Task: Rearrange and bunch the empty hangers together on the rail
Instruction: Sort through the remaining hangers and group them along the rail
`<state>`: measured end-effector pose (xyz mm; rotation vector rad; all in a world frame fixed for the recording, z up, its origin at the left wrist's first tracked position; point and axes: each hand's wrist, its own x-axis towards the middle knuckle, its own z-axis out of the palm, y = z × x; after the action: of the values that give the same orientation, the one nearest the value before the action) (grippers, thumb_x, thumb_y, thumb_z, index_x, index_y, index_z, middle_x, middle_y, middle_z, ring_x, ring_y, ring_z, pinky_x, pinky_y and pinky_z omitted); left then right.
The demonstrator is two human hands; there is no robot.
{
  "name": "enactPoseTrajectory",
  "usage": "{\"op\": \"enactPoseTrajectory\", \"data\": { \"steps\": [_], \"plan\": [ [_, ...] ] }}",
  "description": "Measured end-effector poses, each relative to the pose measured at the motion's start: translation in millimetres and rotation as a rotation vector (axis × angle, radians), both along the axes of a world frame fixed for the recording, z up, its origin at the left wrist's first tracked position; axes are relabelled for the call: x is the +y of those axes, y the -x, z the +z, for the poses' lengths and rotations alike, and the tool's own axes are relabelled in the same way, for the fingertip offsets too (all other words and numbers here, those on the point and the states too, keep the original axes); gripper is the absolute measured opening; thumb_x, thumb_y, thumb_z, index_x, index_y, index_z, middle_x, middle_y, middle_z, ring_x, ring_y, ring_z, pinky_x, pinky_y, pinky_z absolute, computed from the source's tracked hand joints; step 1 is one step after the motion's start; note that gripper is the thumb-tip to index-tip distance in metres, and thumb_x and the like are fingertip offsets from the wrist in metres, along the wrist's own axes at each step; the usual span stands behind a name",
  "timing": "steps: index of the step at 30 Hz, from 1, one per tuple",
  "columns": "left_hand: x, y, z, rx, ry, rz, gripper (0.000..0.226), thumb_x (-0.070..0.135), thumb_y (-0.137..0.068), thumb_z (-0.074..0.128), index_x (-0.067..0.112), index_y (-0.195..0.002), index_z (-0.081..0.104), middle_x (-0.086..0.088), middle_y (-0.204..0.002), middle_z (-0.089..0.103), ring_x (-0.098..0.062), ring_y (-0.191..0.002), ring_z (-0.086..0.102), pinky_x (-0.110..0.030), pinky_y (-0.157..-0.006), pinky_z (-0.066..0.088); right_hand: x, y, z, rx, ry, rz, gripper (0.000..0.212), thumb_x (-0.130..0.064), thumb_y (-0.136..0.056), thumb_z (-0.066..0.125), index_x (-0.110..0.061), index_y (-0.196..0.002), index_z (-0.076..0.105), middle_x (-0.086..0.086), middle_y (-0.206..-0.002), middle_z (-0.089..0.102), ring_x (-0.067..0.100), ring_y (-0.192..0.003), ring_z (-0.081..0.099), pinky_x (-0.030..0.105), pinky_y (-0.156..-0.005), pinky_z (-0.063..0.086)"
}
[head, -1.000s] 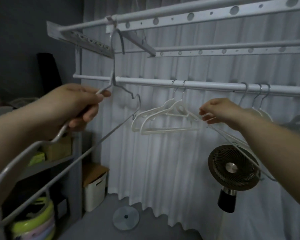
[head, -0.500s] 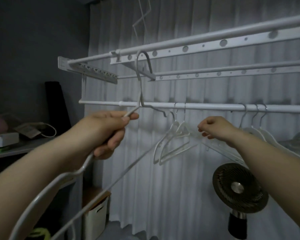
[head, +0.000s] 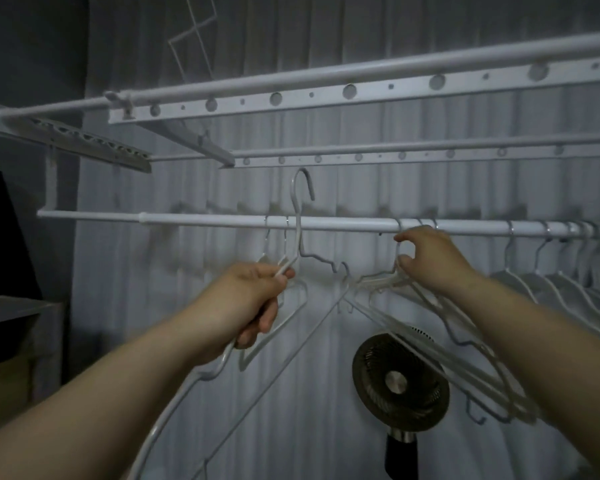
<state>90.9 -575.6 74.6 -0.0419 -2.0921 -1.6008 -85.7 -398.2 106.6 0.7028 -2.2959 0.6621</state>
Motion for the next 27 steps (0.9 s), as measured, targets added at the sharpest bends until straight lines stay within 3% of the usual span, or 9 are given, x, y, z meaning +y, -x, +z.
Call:
{"op": "enactPoseTrajectory", "data": {
  "steps": [4,9,13,15,19,24,27],
  "plan": [
    [17,49,1,0.017,0.052,0.086,0.019,0.011,-0.097,0.036,0.015,-0.101,0.054,0.0,-0.023,0.039,-0.006,-0.016,0.025,-0.007,-0.027,0.018,9,24,13,0.121,-0.142,-0.065,0.048,-0.016,-0.089,0.051,-0.012,-0.135,0.04,0.008,-0.141,0.042,0.028,-0.13,0.033,0.029,-0.105,0.023],
    [32,99,-4,-0.024,0.125,0.18,0.032,0.01,-0.096,0.036,0.009,-0.124,0.051,0.003,-0.022,0.041,-0.004,-0.016,0.028,-0.007,-0.027,0.02,7,50,20,0.159,-0.273,-0.01,0.055,-0.02,-0.09,0.049,-0.017,-0.142,0.029,0.001,-0.15,0.03,0.023,-0.137,0.025,0.029,-0.111,0.017],
    [42,122,-7,-0.042,0.152,0.229,0.038,0.005,-0.092,0.035,0.009,-0.128,0.049,0.002,-0.03,0.045,-0.003,-0.017,0.03,-0.008,-0.028,0.023,4,66,24,0.199,-0.356,0.002,0.053,-0.021,-0.09,0.047,-0.02,-0.14,0.03,-0.001,-0.149,0.032,0.023,-0.135,0.026,0.031,-0.111,0.017],
    [46,132,-6,-0.039,0.172,0.255,0.038,0.006,-0.092,0.036,0.009,-0.128,0.049,-0.002,-0.038,0.046,-0.003,-0.017,0.031,-0.009,-0.028,0.024,4,72,26,0.223,-0.365,0.012,0.047,-0.021,-0.09,0.046,-0.02,-0.136,0.035,0.001,-0.143,0.04,0.025,-0.129,0.034,0.032,-0.106,0.023],
    [54,157,-2,-0.058,0.153,0.267,0.036,0.006,-0.092,0.037,0.011,-0.125,0.051,0.001,-0.034,0.047,-0.004,-0.019,0.032,-0.01,-0.029,0.025,5,79,31,0.26,-0.394,0.023,0.039,-0.021,-0.091,0.045,-0.018,-0.129,0.042,0.005,-0.134,0.048,0.027,-0.12,0.042,0.035,-0.099,0.03],
    [68,181,-7,-0.053,0.163,0.281,0.02,0.005,-0.092,0.036,0.019,-0.096,0.049,-0.008,-0.047,0.048,-0.004,-0.017,0.032,-0.009,-0.029,0.025,10,86,33,0.291,-0.395,0.086,0.038,-0.021,-0.091,0.045,-0.015,-0.128,0.042,0.007,-0.128,0.051,0.026,-0.114,0.047,0.033,-0.092,0.035],
    [69,187,-13,-0.074,0.199,0.3,0.019,0.006,-0.092,0.036,0.02,-0.093,0.048,-0.008,-0.048,0.05,-0.004,-0.018,0.034,-0.009,-0.029,0.027,13,87,32,0.305,-0.399,0.114,0.039,-0.022,-0.091,0.046,-0.015,-0.129,0.041,0.007,-0.128,0.051,0.026,-0.114,0.048,0.032,-0.092,0.036]
  ]
}}
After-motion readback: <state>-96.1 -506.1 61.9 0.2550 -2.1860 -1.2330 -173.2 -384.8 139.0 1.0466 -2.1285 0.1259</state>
